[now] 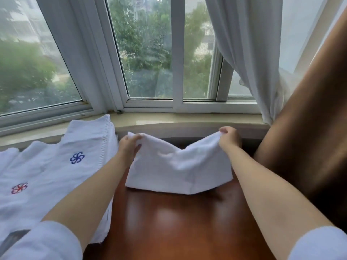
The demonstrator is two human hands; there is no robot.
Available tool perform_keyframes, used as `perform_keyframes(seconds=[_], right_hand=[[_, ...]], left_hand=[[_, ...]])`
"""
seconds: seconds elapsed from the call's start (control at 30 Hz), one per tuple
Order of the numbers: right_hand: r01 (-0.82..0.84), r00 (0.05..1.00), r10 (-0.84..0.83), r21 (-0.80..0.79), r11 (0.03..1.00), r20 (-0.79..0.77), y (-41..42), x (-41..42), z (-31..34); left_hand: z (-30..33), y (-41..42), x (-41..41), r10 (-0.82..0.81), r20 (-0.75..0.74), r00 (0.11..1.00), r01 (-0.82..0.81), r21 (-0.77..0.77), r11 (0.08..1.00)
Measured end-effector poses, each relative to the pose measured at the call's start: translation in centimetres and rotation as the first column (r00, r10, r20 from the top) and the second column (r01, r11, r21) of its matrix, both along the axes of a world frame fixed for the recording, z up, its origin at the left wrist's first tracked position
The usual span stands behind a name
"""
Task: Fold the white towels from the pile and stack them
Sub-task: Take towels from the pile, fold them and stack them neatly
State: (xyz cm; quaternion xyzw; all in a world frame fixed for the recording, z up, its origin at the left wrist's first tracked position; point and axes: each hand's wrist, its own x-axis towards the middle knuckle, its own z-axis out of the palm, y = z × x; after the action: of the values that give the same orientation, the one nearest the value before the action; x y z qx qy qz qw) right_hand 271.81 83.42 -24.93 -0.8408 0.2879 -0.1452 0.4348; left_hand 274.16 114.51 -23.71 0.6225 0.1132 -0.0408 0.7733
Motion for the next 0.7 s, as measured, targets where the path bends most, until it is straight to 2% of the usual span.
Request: perform_keyframes(seconds=[0.07, 0.17, 0.3, 0.4, 0.47, 0.53, 0.57, 0.63, 0.7], right_hand=[[0.08, 0.982, -0.073, -0.037, 0.996, 0.173, 0.1, 1.4, 3.1], [0.163, 0.948, -0.153, -0.01, 0.987, 0.28, 0.2, 1.8, 4.2], [0.213, 0.946, -0.212, 0.021, 0.977, 0.245, 0.3, 0.2, 2.7], [0.222, 0.937, -0.219, 0.02, 0.975, 0.271, 0.5, -0.9, 2.8], [0.225, 0.92, -0.226, 0.04, 0.973, 0.319, 0.7, -1.3, 4.0], [0.265, 0.883, -0.283, 0.098, 0.959, 0.375, 1.1, -1.6, 5.5], [0.289, 0.851, -0.322, 0.141, 0.947, 0.415, 1.3, -1.7, 6.1], [0.309, 0.79, -0.369, 0.201, 0.93, 0.49, 2.0, -1.7, 6.9], [0.244, 0.793, -0.35, 0.266, 0.933, 0.499, 2.4, -1.2, 7.1]], left_hand=[[3.1, -0.3, 1.2, 0.146, 0.14, 0.979, -0.117, -0.198, 0.973], [4.3, -0.2, 1.9, 0.241, 0.137, 0.961, -0.207, -0.224, 0.952], [2.5, -0.1, 0.5, 0.246, 0.071, 0.967, -0.245, -0.025, 0.969], [2.6, 0.5, -1.0, 0.224, 0.162, 0.961, -0.252, 0.178, 0.951], [4.2, 0.5, -2.0, 0.139, 0.252, 0.958, -0.221, 0.331, 0.917], [6.0, 0.1, -2.0, 0.108, 0.265, 0.958, -0.208, 0.385, 0.899], [6.9, 0.1, -1.5, 0.137, 0.224, 0.965, -0.214, 0.371, 0.904], [8.8, 0.2, -0.2, 0.18, 0.041, 0.983, -0.184, 0.227, 0.956], [10.0, 0.3, 0.8, 0.163, -0.039, 0.986, -0.161, 0.065, 0.985]])
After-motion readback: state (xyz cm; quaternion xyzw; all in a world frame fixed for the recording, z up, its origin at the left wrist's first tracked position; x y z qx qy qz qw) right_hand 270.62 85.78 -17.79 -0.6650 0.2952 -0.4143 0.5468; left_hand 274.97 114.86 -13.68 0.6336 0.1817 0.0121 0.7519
